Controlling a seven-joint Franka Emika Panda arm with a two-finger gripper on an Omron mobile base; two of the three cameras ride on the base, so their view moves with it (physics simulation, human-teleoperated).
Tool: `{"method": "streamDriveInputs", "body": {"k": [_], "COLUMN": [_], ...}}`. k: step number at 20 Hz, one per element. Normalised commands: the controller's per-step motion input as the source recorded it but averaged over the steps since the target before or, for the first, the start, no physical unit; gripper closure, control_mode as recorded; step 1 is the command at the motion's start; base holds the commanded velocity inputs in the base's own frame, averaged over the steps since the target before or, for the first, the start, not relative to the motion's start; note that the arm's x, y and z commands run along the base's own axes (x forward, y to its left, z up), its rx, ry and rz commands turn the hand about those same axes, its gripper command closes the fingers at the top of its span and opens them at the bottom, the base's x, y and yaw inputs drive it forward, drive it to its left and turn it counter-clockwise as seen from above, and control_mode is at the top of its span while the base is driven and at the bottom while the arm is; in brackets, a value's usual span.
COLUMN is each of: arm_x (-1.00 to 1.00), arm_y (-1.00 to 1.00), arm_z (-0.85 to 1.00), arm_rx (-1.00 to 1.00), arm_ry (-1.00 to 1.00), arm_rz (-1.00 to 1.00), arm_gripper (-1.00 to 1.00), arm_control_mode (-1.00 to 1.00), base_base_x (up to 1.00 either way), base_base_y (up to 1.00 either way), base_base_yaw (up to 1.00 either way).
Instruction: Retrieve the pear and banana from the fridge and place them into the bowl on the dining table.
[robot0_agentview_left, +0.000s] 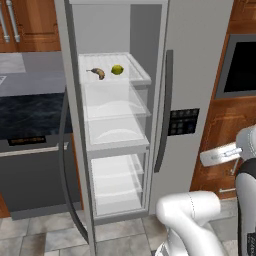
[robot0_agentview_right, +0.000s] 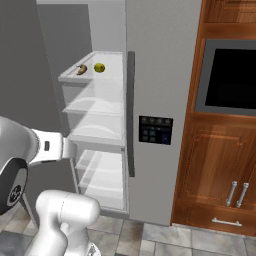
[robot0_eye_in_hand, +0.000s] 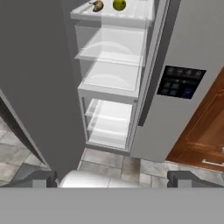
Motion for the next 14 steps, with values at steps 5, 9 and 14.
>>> {"method": "streamDriveInputs", "body": {"k": [5,9,14], "arm_x": [0.14,0.00,0.00], "arm_y": [0.00,0.00,0.00], "arm_z": [0.00,0.00,0.00], "arm_rx": [0.00,0.00,0.00], "arm_ry": [0.01,0.00,0.00], "arm_rz": [0.01,0.00,0.00], "arm_gripper": [-1.00,-1.00,-1.00], "arm_control_mode": [1.00,1.00,1.00], "base_base_x": [0.16,0.93,0.83], "base_base_y": [0.00,0.00,0.02], "base_base_yaw": [0.01,0.04,0.07]}}
